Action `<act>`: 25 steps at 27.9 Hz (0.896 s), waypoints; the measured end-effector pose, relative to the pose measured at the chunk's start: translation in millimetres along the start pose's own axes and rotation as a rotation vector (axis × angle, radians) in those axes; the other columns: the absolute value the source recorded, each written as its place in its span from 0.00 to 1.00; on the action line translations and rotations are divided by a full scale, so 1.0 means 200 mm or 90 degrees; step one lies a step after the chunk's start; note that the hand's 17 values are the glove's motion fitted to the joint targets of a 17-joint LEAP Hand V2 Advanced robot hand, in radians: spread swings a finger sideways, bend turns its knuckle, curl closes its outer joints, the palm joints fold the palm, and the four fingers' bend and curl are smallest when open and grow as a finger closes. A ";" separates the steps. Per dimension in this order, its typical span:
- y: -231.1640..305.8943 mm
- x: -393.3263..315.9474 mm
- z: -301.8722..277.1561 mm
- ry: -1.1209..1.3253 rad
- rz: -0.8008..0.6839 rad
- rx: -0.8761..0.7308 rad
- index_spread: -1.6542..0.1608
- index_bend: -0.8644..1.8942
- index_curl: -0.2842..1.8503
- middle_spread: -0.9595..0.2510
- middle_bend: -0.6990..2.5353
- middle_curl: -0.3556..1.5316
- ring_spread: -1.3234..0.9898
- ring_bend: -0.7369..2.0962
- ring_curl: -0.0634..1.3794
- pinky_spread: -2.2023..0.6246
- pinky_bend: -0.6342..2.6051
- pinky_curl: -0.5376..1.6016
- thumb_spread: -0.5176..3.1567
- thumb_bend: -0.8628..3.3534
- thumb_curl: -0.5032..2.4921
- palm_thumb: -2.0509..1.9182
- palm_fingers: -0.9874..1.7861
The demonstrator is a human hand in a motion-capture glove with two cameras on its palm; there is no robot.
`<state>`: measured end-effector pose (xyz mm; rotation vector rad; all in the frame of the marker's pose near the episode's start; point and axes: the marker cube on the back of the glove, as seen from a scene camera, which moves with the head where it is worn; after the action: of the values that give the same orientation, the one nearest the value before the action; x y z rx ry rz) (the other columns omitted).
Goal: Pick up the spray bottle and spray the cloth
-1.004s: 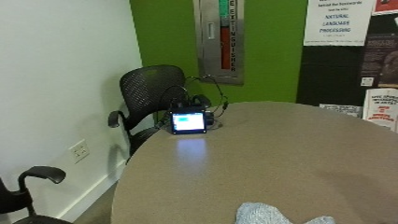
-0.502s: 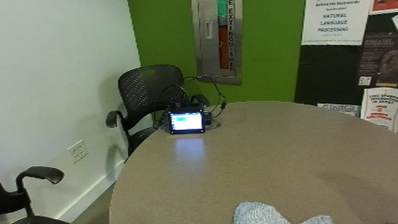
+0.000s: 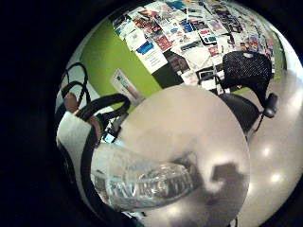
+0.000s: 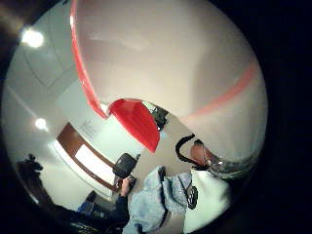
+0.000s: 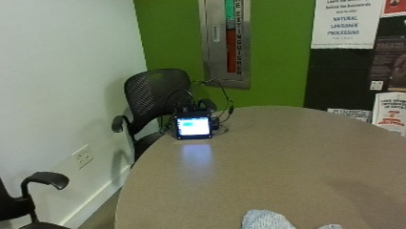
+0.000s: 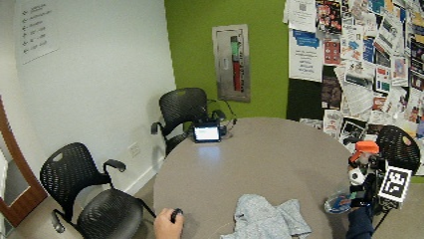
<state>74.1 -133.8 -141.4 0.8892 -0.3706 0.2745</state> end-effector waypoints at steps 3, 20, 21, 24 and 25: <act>0.02 0.00 -0.01 0.004 0.004 -0.001 0.75 0.39 0.33 0.62 0.38 0.46 0.46 0.48 0.36 0.67 0.36 0.45 0.27 0.20 0.39 0.77 0.83; 0.01 -0.08 -0.07 0.081 -0.062 -0.012 0.75 0.38 0.37 0.62 0.38 0.47 0.47 0.49 0.37 0.67 0.37 0.46 0.26 0.20 0.40 0.77 0.83; 0.00 -0.13 -0.08 0.108 -0.092 -0.012 0.75 0.38 0.37 0.63 0.38 0.47 0.47 0.49 0.37 0.67 0.37 0.46 0.26 0.20 0.40 0.77 0.83; 0.00 -0.37 -0.08 0.162 -0.202 -0.032 0.75 0.38 0.37 0.63 0.39 0.47 0.47 0.49 0.37 0.67 0.37 0.46 0.26 0.20 0.40 0.77 0.83; 0.01 -0.45 -0.07 0.169 -0.237 -0.044 0.75 0.38 0.37 0.63 0.39 0.47 0.47 0.49 0.37 0.67 0.37 0.46 0.26 0.20 0.40 0.77 0.83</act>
<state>-5.7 -129.1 -185.9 0.8237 0.0351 0.0332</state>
